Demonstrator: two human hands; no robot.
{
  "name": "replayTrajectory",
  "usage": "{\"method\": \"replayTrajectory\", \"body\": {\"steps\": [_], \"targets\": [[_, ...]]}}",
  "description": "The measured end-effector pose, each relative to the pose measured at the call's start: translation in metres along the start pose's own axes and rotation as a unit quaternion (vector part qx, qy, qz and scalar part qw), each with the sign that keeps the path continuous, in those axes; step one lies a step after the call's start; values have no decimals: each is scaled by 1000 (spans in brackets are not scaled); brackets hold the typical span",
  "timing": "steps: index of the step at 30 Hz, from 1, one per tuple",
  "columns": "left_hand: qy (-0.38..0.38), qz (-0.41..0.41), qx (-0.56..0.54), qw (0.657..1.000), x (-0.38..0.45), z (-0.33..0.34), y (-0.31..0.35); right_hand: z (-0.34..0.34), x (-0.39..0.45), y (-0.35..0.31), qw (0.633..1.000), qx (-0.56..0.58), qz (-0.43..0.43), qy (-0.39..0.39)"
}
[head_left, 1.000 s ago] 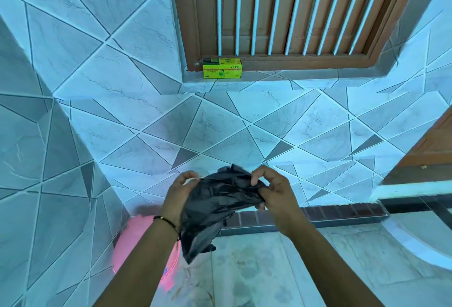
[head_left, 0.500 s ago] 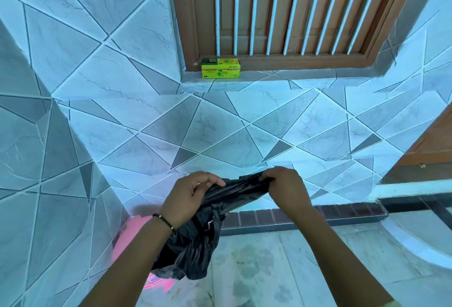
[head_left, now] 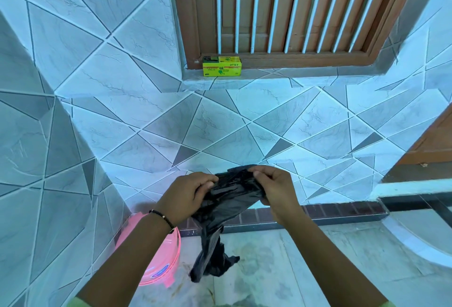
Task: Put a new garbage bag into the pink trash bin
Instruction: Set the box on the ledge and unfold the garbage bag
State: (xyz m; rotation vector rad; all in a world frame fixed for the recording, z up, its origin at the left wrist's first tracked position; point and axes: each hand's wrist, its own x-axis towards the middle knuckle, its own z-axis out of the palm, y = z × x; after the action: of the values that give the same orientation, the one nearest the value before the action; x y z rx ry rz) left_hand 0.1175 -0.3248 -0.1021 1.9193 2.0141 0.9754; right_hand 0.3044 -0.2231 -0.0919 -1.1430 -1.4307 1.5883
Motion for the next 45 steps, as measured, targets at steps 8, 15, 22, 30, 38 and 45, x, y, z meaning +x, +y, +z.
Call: {"method": "replayTrajectory", "body": {"steps": [8,15,22,30,38,45], "targets": [[-69,-103,232,965,6,0,-1,-17,8,21,766,-582,-258,-90],[40,-114,78,990,9,-3,-1,-24,6,15,733,-566,-357,-120],[74,-95,56,991,5,-13,-12,-23,8,20,732,-579,-303,-194],[-89,-93,190,973,0,10,-21,-19,12,22,771,-602,-181,-98],[-86,-184,291,935,0,16,-7,-13,12,16,809,-555,-190,38],[-135,-153,230,952,-7,42,17,-5,22,17,955,-271,-74,97]]}}
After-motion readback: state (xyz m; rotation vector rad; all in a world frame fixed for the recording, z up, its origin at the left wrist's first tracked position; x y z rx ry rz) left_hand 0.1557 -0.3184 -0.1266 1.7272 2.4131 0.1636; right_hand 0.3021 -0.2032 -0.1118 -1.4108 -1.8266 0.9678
